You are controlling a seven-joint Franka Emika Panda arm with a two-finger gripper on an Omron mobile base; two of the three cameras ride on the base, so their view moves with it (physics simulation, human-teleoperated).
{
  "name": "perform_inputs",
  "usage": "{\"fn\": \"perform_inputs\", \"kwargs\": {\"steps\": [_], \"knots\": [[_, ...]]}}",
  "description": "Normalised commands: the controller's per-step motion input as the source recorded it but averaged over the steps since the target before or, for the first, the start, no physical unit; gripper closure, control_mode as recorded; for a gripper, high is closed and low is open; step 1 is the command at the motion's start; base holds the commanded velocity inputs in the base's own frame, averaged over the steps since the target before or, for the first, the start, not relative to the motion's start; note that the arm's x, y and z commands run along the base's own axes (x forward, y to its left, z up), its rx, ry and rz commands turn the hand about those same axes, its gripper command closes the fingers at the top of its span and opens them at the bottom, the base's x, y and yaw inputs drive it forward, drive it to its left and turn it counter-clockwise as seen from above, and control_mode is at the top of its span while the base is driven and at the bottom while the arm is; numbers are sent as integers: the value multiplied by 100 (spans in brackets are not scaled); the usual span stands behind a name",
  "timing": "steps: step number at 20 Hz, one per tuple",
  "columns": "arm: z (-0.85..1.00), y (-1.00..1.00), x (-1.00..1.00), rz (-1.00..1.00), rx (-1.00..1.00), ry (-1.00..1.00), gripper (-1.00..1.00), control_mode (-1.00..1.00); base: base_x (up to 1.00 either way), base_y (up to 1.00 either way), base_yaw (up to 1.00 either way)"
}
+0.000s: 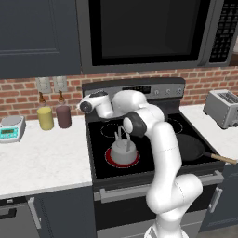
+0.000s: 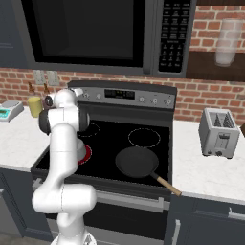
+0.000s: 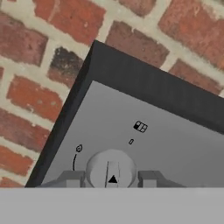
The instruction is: Pick the kettle from the counter and place it on a stove burner. Then turn the burner on.
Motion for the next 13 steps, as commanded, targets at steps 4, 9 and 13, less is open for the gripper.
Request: {"fn": "perform_inputs", "kwargs": {"steps": [4, 9, 13], "knots": [[-17, 0, 0, -1, -15, 0, 100, -100, 0, 0, 0], [-19, -2, 0, 0, -14, 0, 100, -100, 0, 0, 0], [-17, 0, 0, 0, -15, 0, 100, -100, 0, 0, 0]]}}
